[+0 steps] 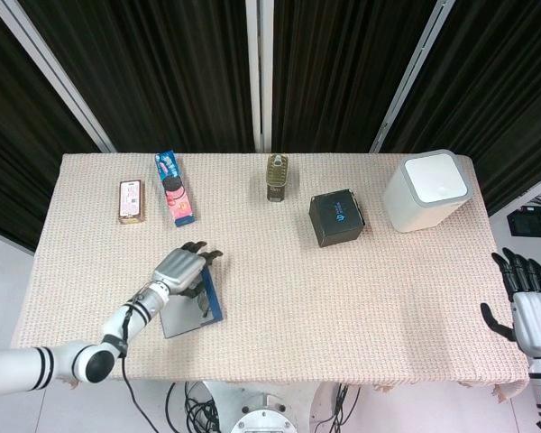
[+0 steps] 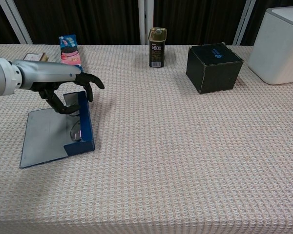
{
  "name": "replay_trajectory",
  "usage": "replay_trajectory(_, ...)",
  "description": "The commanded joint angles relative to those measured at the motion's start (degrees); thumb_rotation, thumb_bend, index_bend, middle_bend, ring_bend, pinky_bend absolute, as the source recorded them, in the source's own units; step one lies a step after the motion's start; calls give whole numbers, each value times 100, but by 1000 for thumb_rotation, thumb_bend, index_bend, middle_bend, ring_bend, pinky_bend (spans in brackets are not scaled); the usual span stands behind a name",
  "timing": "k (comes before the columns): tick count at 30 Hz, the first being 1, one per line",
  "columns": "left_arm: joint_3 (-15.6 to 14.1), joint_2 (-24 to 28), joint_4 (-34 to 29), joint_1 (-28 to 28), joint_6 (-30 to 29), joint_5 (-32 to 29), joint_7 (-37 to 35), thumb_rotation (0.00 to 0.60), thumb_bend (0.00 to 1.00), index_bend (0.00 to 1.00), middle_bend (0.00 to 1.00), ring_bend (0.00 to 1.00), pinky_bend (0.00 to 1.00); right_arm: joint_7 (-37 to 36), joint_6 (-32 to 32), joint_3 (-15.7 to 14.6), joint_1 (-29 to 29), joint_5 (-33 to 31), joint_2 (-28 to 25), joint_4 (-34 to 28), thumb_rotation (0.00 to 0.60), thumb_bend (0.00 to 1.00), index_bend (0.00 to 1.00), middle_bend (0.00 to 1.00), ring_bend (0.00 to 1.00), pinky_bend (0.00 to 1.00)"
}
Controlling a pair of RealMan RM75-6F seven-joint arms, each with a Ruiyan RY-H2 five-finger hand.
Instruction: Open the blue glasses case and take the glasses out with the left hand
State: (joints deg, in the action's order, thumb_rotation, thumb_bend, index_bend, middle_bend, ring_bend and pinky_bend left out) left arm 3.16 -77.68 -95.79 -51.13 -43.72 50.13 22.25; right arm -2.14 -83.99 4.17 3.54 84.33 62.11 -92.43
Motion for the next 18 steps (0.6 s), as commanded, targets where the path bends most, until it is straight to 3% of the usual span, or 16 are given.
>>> replay_trajectory(1, -27, 57, 27, -20, -28, -78, 29, 600, 480, 107, 260, 0, 113, 29, 6, 0, 5, -3, -3, -22, 600, 310, 0, 0, 0, 0)
replay_trajectory(13, -252, 523, -214, -209, 175, -780, 196, 598, 485, 108, 269, 0, 127, 102, 4, 4, 18, 2, -9, -79, 600, 312, 0, 0, 0, 0)
replay_trajectory(18, -394, 726, -422, -313, 166, -1052, 338, 570, 488, 108, 297, 0, 137, 130, 13, -4, 32, 26, -8, -101, 600, 313, 0, 0, 0, 0)
